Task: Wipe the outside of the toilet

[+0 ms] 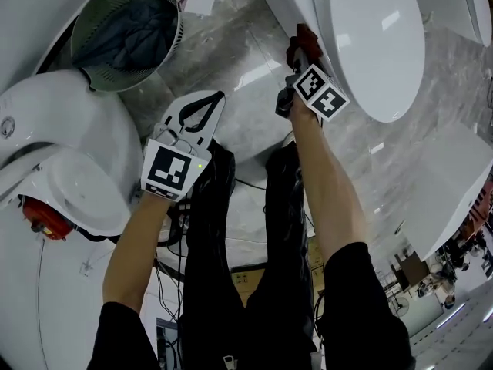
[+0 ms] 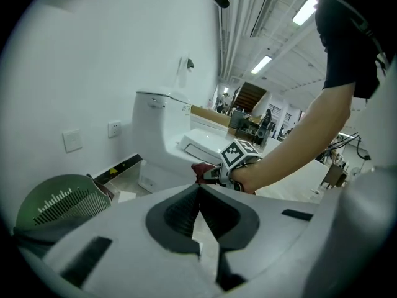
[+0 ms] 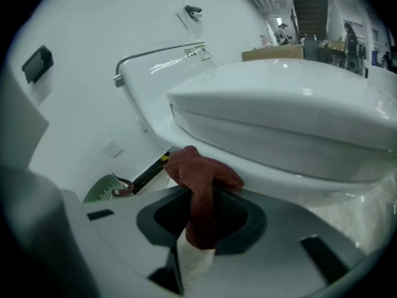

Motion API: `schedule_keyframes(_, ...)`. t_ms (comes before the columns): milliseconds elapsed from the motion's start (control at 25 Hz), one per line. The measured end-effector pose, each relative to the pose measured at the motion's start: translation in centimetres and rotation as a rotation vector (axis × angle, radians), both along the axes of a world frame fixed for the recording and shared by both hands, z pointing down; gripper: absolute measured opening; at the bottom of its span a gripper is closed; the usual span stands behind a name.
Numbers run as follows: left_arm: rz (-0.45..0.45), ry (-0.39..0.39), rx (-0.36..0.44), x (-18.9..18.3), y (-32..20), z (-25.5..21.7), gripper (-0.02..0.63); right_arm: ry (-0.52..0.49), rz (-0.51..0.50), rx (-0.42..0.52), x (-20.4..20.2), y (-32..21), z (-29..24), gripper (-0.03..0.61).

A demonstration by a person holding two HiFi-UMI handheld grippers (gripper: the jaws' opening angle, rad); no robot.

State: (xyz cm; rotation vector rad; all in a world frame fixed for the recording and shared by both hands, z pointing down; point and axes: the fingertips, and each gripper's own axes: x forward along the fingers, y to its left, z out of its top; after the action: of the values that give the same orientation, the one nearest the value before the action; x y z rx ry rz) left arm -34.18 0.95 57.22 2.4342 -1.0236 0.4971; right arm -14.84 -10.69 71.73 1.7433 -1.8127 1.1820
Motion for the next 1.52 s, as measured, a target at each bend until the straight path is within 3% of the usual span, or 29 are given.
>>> schedule_keyframes(360,0.038,0.002,-0.014,5.0,-0.2,-0.2,0.005,-0.026,-0.019,-0.014,3.4,3.0,-0.2,0.091)
schedule_keyframes(880,0.112,-0.015,-0.016,11.9,1.1,-0.6,0.005,-0.013,-0.016,-0.083,12.8,10.0,0.2,0.091)
schedule_keyframes(1520,0.137,-0.006,-0.031,22.8,1.9,-0.4,0.005,0.024,-0.086,-0.184,25.1,14.1,1.1,0.091)
